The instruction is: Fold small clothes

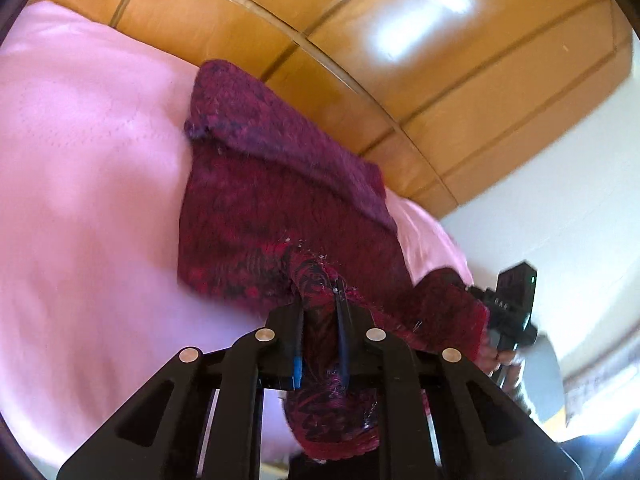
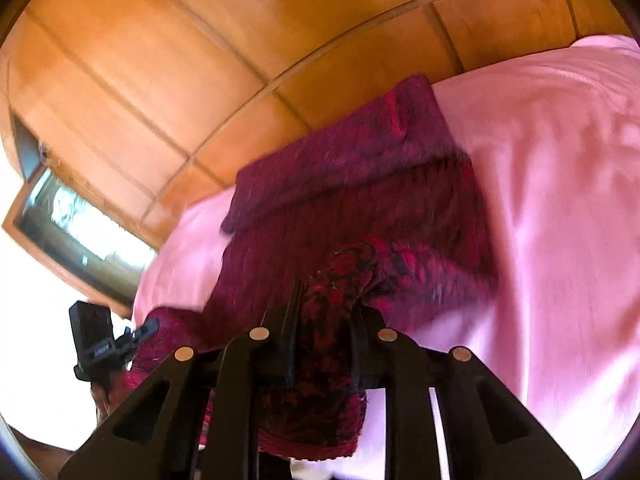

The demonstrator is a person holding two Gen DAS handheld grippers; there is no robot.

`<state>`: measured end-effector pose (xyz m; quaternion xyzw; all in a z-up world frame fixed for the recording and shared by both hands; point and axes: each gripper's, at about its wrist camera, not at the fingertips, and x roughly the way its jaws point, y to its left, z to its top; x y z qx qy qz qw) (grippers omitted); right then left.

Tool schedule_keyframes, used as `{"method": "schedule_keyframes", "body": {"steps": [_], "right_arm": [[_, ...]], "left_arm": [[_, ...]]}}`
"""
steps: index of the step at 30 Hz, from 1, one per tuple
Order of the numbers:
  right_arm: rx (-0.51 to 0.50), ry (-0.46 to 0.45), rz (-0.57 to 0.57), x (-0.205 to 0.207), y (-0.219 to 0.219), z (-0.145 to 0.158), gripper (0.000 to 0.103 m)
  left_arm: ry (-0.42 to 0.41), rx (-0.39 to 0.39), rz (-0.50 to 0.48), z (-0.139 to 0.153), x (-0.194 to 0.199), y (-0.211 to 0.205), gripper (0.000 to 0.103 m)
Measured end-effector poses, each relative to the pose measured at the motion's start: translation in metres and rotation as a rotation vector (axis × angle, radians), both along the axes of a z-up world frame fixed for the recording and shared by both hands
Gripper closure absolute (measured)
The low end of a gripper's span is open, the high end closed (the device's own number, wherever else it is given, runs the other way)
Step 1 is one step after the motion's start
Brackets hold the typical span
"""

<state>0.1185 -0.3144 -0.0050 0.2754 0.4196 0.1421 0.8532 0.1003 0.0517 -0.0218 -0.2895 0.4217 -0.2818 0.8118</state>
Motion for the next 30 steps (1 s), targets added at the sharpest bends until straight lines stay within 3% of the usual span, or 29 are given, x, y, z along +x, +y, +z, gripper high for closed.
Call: {"method": "schedule_keyframes", "body": {"steps": [5,10,11,12,14,16,19,20,24,27,30], "right_arm": [[-0.004,0.065,-0.077,0.059,-0.012,-0.021,0.086],[0.004,0.150,-0.118,0.092,-0.023,-0.044,0.086],[0.010,0.156,-0.119,0.095,-0.028,-0.048,0.084],[0.021,0.157,-0.118,0.094,-0.029,-0.048,0.082],[0.099,0.153,-0.123,0.099,-0.037,-0.050,0.059],[0.164,0.118,-0.140,0.095,-0.046,-0.046,0.046],[0.248,0.072,-0.156,0.088,-0.059,-0.036,0.023],[0.221,0.038,-0.178,0.081,-0.063,-0.029,0.016],[0.137,-0.018,-0.201,0.051,-0.076,-0.010,0.015],[0.014,-0.022,-0.167,0.033,-0.071,-0.010,0.015],[-0.124,0.022,-0.108,0.032,-0.053,-0.022,0.028]], "left_arm": [[0.099,-0.026,0.082,-0.016,0.061,-0.002,0.091],[0.230,-0.051,0.136,-0.033,0.110,-0.002,0.090],[0.238,-0.062,0.145,-0.033,0.114,-0.001,0.089],[0.255,-0.083,0.159,-0.033,0.119,0.002,0.080],[0.269,-0.141,0.168,-0.033,0.121,0.011,0.062],[0.238,-0.162,0.219,-0.028,0.115,0.025,0.043],[0.181,-0.146,0.269,-0.016,0.106,0.048,0.040],[0.164,-0.123,0.280,-0.014,0.107,0.053,0.040],[0.067,0.052,0.215,-0.011,0.078,0.053,0.040],[0.048,0.122,0.126,-0.026,0.060,0.039,0.040],[0.071,0.133,0.068,-0.045,0.053,0.022,0.040]]}}
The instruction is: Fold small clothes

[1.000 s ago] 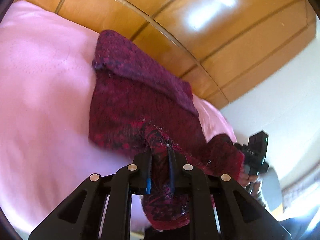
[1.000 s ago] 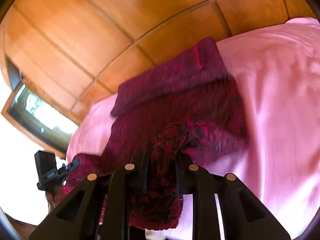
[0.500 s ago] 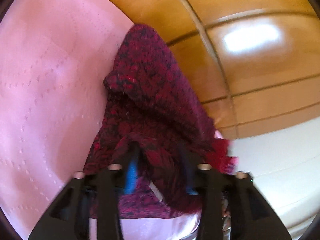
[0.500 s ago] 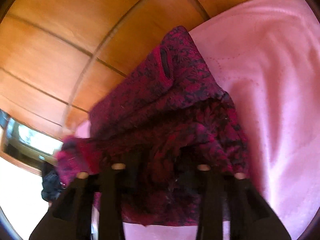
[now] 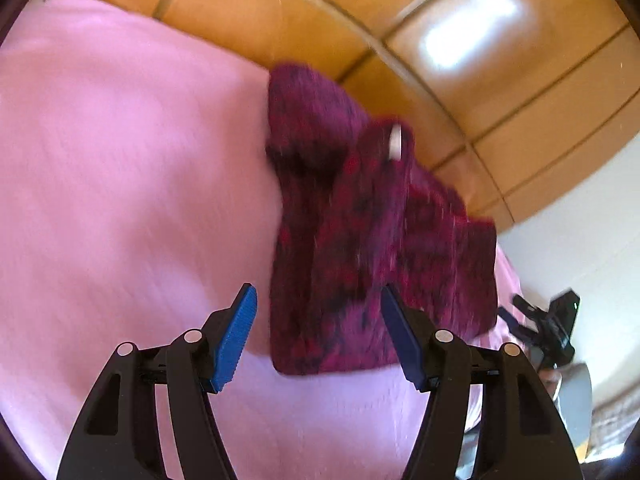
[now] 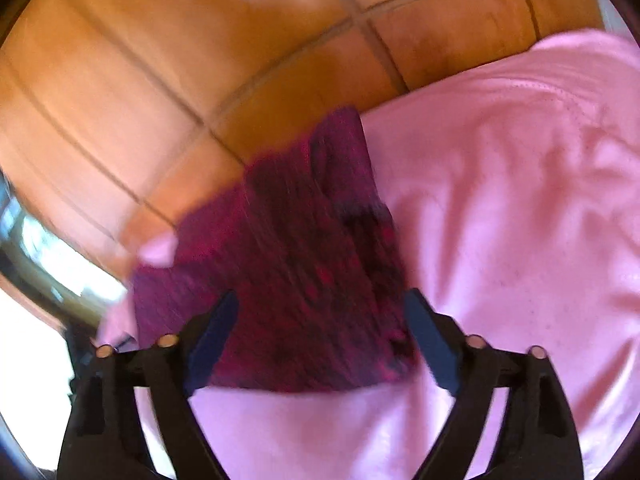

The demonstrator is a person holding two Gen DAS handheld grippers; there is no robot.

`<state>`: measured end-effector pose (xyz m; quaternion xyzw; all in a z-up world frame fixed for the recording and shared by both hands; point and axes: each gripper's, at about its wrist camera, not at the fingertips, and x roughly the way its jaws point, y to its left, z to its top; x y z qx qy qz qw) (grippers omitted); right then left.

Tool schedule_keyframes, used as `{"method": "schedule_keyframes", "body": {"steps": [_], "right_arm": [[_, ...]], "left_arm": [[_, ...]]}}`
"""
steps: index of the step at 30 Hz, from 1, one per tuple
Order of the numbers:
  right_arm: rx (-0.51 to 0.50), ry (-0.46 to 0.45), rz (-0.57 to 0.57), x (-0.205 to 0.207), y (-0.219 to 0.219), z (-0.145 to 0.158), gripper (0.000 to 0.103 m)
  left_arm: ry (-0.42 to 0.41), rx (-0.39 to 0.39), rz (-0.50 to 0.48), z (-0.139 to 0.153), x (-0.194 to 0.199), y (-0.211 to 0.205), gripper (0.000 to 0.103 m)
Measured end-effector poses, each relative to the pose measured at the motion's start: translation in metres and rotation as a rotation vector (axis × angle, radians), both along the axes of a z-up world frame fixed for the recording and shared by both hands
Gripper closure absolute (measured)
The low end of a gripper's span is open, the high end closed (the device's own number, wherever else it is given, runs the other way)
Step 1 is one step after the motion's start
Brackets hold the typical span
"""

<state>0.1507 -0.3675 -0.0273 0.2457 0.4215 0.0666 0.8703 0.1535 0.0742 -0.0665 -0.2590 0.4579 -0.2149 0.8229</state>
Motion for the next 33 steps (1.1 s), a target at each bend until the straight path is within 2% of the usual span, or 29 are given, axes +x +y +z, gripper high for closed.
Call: {"method": "schedule_keyframes", "body": {"steps": [2,3,4,5,6,7,8,12,18,24,28,30,32,33], "right_arm": [[-0.091,0.045,0.047,0.007,0.018,-0.016,0.046],[-0.129,0.063,0.058,0.010,0.024,-0.022,0.048],[-0.171,0.071,0.059,0.011,0.028,-0.025,0.060],[-0.222,0.079,0.056,0.014,0.034,-0.028,0.073],[-0.223,0.082,0.049,0.017,0.035,-0.029,0.080],[-0.204,0.075,0.039,0.015,0.032,-0.025,0.087],[-0.194,0.068,0.037,0.014,0.032,-0.021,0.089],[-0.193,0.030,0.051,-0.006,0.036,0.001,0.091],[-0.118,0.008,0.059,-0.041,0.043,0.022,0.091],[-0.050,0.060,0.097,-0.088,0.042,0.021,0.091],[-0.048,0.150,0.118,-0.119,0.042,0.005,0.091],[-0.052,0.165,0.120,-0.121,0.043,-0.001,0.091],[-0.080,0.164,0.106,-0.112,0.045,-0.001,0.084],[-0.091,0.155,0.104,-0.105,0.048,0.001,0.080]], "left_arm": [[0.004,0.009,-0.003,-0.008,-0.002,-0.007,0.040],[0.014,-0.002,-0.002,-0.014,0.000,-0.011,0.049],[0.021,0.002,-0.007,-0.016,0.003,-0.015,0.062],[0.016,0.039,-0.004,-0.014,0.003,-0.018,0.070],[0.013,0.052,-0.002,-0.012,0.004,-0.020,0.082],[0.011,0.052,0.002,-0.010,0.005,-0.019,0.085],[0.003,0.052,0.003,-0.006,0.002,-0.017,0.088],[-0.016,0.055,-0.019,0.003,-0.011,-0.014,0.092],[-0.038,0.029,-0.050,0.017,-0.046,-0.007,0.093],[0.026,-0.013,-0.058,0.013,-0.095,0.008,0.093],[0.086,-0.020,-0.052,0.004,-0.124,0.010,0.093],[0.070,0.018,-0.063,0.007,-0.125,0.004,0.090],[0.060,0.057,-0.041,0.013,-0.119,0.004,0.086],[0.035,0.093,-0.038,0.019,-0.115,0.004,0.080]]}}
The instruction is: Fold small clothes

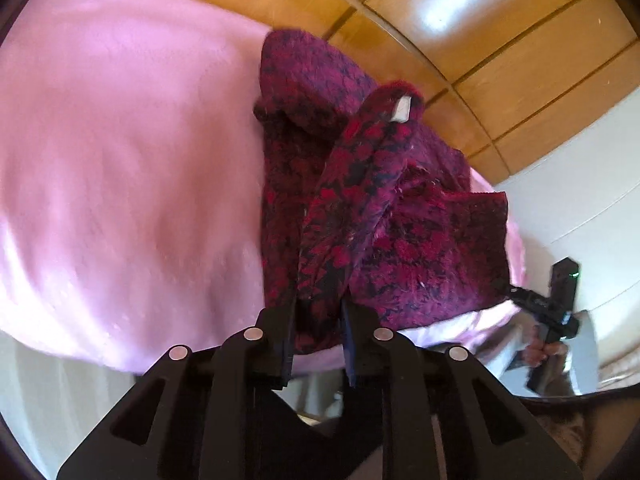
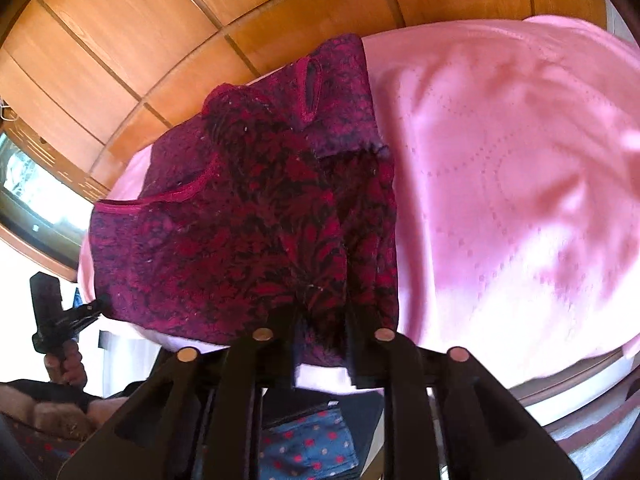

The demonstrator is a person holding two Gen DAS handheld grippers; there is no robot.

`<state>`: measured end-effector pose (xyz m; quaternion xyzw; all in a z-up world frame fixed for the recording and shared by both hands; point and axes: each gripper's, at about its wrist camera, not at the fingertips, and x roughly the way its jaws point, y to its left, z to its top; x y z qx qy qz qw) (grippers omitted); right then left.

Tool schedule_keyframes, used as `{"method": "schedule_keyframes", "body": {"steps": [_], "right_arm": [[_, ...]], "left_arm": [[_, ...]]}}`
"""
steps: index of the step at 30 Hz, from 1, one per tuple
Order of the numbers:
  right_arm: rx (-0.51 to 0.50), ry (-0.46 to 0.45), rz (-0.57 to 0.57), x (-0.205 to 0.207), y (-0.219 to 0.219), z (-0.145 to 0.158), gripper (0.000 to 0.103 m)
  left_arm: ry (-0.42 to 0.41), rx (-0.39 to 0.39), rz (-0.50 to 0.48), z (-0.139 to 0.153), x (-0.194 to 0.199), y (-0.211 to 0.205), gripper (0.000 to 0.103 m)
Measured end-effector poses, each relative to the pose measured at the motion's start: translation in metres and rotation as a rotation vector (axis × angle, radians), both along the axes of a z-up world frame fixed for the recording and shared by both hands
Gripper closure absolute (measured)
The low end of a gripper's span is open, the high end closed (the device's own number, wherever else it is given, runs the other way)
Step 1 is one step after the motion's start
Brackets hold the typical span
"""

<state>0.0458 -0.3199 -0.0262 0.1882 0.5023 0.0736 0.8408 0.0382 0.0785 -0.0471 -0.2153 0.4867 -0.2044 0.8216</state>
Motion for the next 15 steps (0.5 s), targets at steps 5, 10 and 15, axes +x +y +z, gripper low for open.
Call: {"method": "schedule_keyframes", "body": {"steps": [5,10,15], "right_arm": [[-0.121,-0.135,0.013,0.016,0.012,0.030,0.053],[-0.285,-0.260,0.077,0.038,0.043,0.053,0.051],[-0.421,-0.248,0.175,0.065,0.070,0.036,0.056]], "left_arm": [[-0.149,0.118,0.027,0.031,0.013,0.007,0.056],[-0.241,0.207,-0.034,0.045,0.037,-0.012,0.056],[-0.249,0.234,-0.104,0.037,0.054,-0.029,0.056]]}}
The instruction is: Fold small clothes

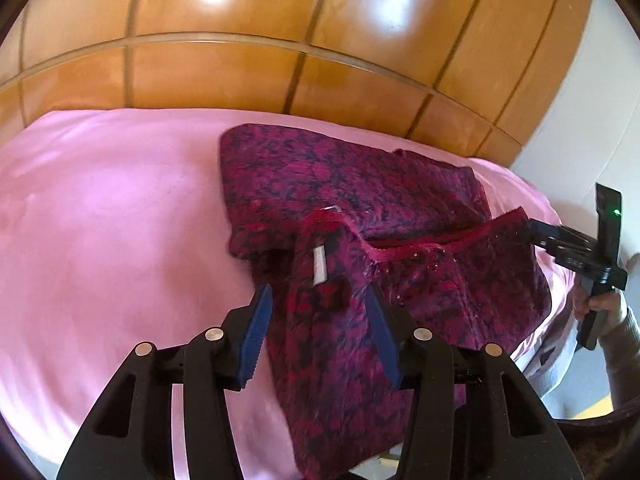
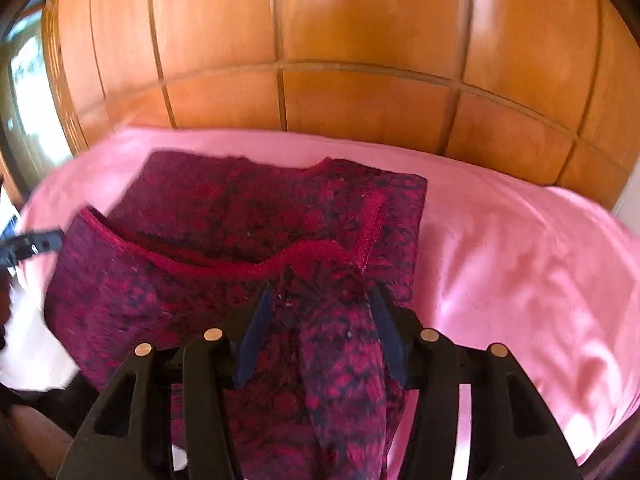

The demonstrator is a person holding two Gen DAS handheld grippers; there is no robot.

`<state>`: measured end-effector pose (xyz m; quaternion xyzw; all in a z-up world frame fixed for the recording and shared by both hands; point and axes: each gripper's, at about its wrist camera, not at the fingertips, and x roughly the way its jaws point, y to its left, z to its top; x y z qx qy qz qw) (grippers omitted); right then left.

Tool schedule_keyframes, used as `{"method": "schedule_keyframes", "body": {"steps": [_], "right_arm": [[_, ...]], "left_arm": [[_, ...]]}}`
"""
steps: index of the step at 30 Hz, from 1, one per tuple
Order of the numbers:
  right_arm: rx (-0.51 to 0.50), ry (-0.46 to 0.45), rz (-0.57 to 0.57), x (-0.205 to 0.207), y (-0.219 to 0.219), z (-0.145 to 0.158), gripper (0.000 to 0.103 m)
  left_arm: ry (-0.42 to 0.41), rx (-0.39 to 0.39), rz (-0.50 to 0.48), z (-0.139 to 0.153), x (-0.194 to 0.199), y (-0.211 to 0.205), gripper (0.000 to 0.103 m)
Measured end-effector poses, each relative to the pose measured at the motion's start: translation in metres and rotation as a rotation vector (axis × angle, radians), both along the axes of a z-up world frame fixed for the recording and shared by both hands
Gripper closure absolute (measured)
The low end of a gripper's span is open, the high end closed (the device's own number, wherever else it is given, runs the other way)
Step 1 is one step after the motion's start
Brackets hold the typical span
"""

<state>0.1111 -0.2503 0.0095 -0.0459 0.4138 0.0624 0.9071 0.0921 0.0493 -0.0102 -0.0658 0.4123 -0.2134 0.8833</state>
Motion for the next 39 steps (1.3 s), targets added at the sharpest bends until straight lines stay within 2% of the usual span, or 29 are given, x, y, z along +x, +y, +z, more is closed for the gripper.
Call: {"method": "schedule_keyframes", "body": {"steps": [1,2,3,4,6,8,12,15,18,25,30,34,39], "right_arm": [[-0.017,0.010,0.002,0.004,0.002,-0.005,0.061],[-0.031,0.016,0.004,0.005,0.002,-0.008,0.071],[-0.046,0.023,0.005,0.006,0.002,-0.011,0.075],[-0.052,0.030,0.004,0.006,0.000,-0.014,0.081],[-0.042,0.032,-0.001,0.003,-0.004,-0.013,0.084],[-0.034,0.022,-0.002,-0.004,-0.006,-0.006,0.085],[0.046,-0.025,-0.001,-0.016,-0.014,0.024,0.086],[0.118,-0.059,-0.012,-0.012,-0.023,0.042,0.086],[0.182,-0.071,-0.046,0.011,-0.033,0.047,0.086],[0.207,-0.097,-0.133,0.086,-0.045,0.042,0.087],[0.186,-0.106,-0.187,0.137,-0.046,0.036,0.087],[0.172,-0.082,-0.243,0.174,-0.052,0.020,0.087],[0.134,0.000,-0.301,0.214,-0.062,-0.021,0.087]], "left_arm": [[-0.003,0.004,0.003,-0.001,0.004,-0.003,0.056],[-0.002,-0.003,-0.009,-0.003,0.005,-0.004,0.063],[0.003,-0.014,-0.033,-0.005,0.006,-0.005,0.081],[0.000,-0.005,-0.033,-0.005,0.007,-0.006,0.084],[-0.021,-0.006,-0.022,-0.006,0.003,-0.005,0.090],[-0.026,-0.027,0.000,-0.004,0.000,0.000,0.090],[-0.066,-0.125,0.018,0.015,-0.016,0.016,0.091],[-0.093,-0.144,0.035,0.027,-0.014,0.022,0.091],[-0.093,-0.137,0.064,0.031,0.008,0.023,0.091],[-0.122,-0.097,0.128,0.036,0.075,0.016,0.091],[-0.122,-0.063,0.168,0.033,0.134,0.010,0.091],[-0.093,-0.031,0.189,0.023,0.172,0.004,0.091],[0.000,0.007,0.225,-0.010,0.210,-0.004,0.091]]}}
